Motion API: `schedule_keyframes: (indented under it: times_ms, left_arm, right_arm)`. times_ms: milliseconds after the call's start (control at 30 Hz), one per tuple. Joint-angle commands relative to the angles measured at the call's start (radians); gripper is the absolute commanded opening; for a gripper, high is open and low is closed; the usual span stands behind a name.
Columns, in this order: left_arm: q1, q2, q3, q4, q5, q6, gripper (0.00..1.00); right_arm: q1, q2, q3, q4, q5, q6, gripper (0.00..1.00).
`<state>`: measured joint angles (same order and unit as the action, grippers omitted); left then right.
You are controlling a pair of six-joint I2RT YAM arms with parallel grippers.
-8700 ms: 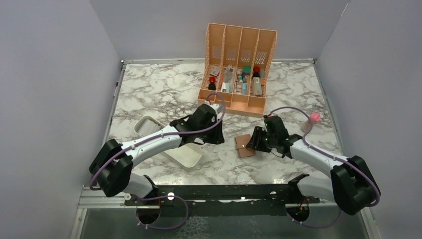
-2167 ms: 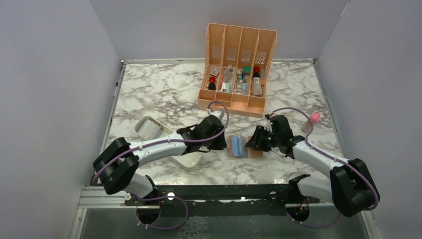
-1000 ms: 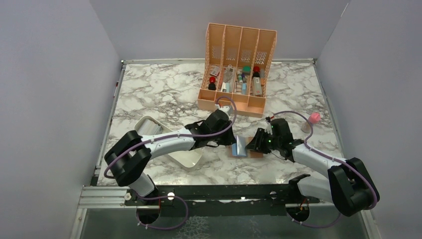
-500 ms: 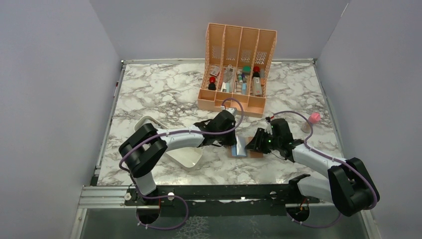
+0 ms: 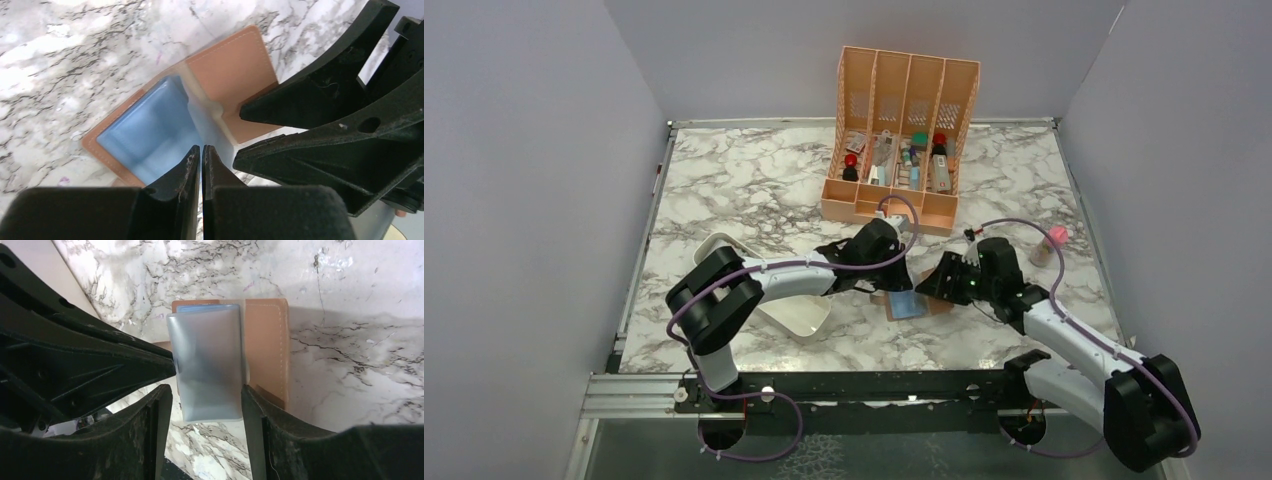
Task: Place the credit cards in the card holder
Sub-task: Open the card holder at the center of the board, then turn over the card slot in the card holder.
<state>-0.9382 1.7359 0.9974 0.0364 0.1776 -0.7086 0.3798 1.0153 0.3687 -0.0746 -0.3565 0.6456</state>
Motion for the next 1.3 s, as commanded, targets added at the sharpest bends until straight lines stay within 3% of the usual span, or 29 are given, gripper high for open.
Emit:
schedule_keyframes:
  times_ms: [0, 200, 433, 600, 800, 1100, 1267]
  left_arm:
    - [-0.001, 0.024, 0.025, 0.079, 0.068, -0.014, 0.09]
    - [0.001, 0.027, 0.036, 0.077, 0.049, -0.017, 0.09]
    - [0.010, -0.001, 0.056, -0.018, -0.042, 0.008, 0.09]
    - [0.023, -0.007, 0.033, 0.031, 0.004, -0.008, 0.09]
    - [0.032, 0.006, 0.045, -0.037, -0.031, -0.005, 0.09]
    - [0.053, -0.075, 0.012, -0.154, -0.131, -0.005, 0.09]
    - [0.053, -0.123, -0.052, -0.186, -0.183, -0.011, 0.11]
  right_arm:
    - [0.005, -0.036, 0.026, -0.067, 0.020, -0.045, 0.61]
    - [0.014, 0.000, 0.057, -0.103, 0.033, -0.071, 0.68]
    - [0.069, 0.010, 0.093, -0.128, 0.120, -0.059, 0.70]
    - [0.182, 0.057, 0.152, -0.185, 0.281, -0.027, 0.71]
    - [0.227, 0.067, 0.160, -0.212, 0.407, -0.006, 0.74]
    - [0.295, 0.145, 0.183, -0.172, 0.437, 0.008, 0.67]
    - [0.356, 0.195, 0.227, -0.206, 0.515, 0.029, 0.71]
